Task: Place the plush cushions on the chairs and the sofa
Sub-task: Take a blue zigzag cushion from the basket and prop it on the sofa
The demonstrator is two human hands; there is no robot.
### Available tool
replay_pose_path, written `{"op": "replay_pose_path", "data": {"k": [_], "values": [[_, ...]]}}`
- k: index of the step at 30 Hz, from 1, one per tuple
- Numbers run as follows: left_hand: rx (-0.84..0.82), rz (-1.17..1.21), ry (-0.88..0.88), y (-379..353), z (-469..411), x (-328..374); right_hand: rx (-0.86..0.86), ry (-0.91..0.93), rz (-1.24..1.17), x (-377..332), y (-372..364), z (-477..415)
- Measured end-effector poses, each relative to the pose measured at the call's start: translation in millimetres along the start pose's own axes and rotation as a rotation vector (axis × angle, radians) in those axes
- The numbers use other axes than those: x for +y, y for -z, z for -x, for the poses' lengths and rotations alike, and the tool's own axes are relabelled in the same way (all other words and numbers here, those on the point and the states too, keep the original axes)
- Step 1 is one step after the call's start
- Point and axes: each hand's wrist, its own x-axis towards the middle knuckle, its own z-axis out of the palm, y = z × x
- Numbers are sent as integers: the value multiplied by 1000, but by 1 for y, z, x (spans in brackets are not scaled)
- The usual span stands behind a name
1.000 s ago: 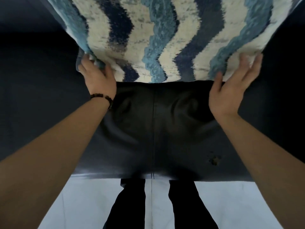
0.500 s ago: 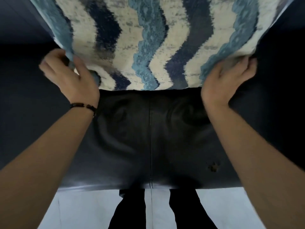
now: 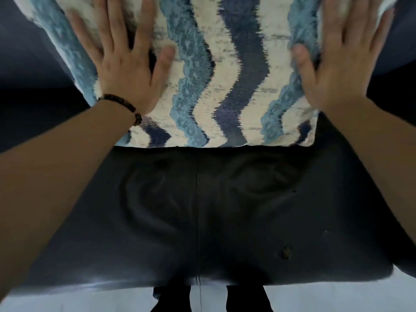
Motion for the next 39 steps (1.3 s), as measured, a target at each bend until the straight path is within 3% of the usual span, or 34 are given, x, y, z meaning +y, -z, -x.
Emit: {"op": "replay_pose_path", "data": {"k": [2,5,7,10,12,15,17,19,21,23,25,27,29,33,36,39], "values": [[107,112,126,-1,21,7,106,-147,-174,-4,-11,31],[271,495,734,-14,60,24,277,-515,-551,-39,-27,74],[150,570,987,-30,88,33,273,-816,-837,-72,-34,96],[-145,423,882,-66,117,44,175,-1139,-1110,-117,-40,104],[-124,541,933,-83,104,42,168,-1194,-1104,-122,-54,92],[-6,982,1094,-85,72,24,138,-1258,-1143,-92,-74,61],[-2,1156,1110,-72,73,15,74,-1250,-1166,-77,-77,56],[-6,1111,1064,-54,86,14,101,-1194,-1154,-76,-65,65],[173,945,1002,-36,85,11,199,-1104,-1097,-84,-46,68],[350,732,847,-20,63,1,328,-857,-956,-88,-29,54],[423,554,653,-10,30,-5,359,-669,-781,-94,-20,32],[368,407,536,-10,8,-2,341,-665,-690,-96,-21,18],[275,294,570,-14,0,6,330,-665,-664,-95,-26,20],[252,319,603,-9,16,10,310,-526,-637,-86,-21,41],[191,416,482,2,54,14,63,-353,-601,-76,-12,73],[-112,654,402,31,103,23,-174,-173,-605,-73,19,112]]}}
